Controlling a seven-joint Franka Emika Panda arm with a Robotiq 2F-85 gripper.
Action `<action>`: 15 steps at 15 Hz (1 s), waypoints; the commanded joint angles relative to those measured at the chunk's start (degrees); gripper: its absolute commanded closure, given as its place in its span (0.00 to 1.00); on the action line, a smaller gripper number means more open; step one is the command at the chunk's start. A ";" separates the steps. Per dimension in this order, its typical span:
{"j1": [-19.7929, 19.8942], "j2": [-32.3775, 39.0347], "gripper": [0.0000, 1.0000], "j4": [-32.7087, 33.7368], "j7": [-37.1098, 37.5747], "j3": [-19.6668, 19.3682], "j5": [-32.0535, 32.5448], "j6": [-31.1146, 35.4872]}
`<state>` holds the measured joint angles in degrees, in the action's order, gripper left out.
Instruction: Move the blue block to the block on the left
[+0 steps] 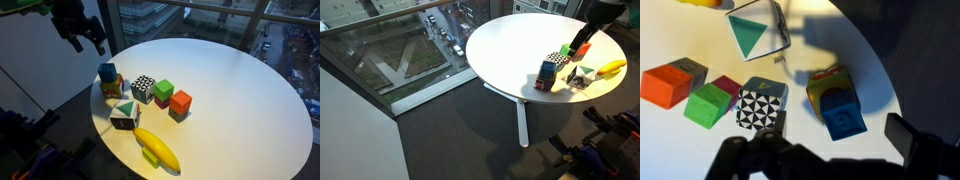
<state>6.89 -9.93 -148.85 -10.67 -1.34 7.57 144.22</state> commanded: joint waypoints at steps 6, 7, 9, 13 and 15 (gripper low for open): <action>-1.90 -7.17 0.00 -2.09 11.31 -0.31 -3.17 -13.93; -2.11 -7.99 0.00 -2.07 11.28 -0.35 -3.93 -15.31; -2.40 -9.67 0.00 -1.79 10.95 -0.51 -5.23 -17.84; -2.31 -12.53 0.00 -0.73 11.24 -0.56 -6.39 -20.79; -2.18 -13.62 0.00 -0.21 11.55 -0.42 -6.27 -21.19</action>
<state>5.29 -21.03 -149.89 -0.47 -1.24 1.77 125.26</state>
